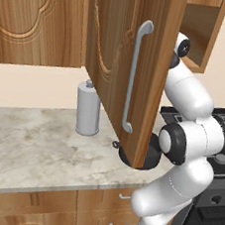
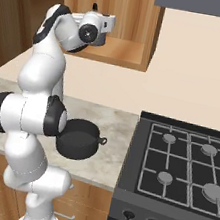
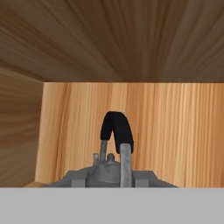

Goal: Pick the kettle from the cabinet and place it on a stove burner. Then pick the pot from the counter and place it on another stove burner. Finally, turn both burners on.

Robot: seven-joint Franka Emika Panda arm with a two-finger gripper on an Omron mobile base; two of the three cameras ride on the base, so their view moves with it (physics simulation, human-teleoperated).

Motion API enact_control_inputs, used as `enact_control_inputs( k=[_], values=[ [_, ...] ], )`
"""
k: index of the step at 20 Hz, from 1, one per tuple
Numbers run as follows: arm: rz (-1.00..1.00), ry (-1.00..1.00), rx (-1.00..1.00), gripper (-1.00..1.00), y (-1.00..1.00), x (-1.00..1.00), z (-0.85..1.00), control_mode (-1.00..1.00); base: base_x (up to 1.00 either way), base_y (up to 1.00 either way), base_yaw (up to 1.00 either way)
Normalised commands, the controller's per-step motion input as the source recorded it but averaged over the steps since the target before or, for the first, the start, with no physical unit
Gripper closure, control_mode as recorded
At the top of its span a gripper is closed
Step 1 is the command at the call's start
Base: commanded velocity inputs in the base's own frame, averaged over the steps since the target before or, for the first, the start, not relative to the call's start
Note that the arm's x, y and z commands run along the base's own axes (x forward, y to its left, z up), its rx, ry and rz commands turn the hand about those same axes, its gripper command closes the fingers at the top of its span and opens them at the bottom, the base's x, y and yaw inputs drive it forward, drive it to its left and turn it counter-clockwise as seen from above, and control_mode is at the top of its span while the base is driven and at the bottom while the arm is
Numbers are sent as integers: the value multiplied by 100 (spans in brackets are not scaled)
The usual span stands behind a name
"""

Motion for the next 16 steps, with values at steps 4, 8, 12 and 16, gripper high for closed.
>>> enact_control_inputs(
  k=[4,8,12,16],
  values=[
    [0,0,0,100,0,0,-1,-100,0,0,0],
    [0,0,0,100,0,0,0,-100,0,0,0],
    [0,0,0,100,0,0,0,-100,0,0,0],
    [0,0,0,100,0,-7,0,-100,0,0,0]
  ],
)
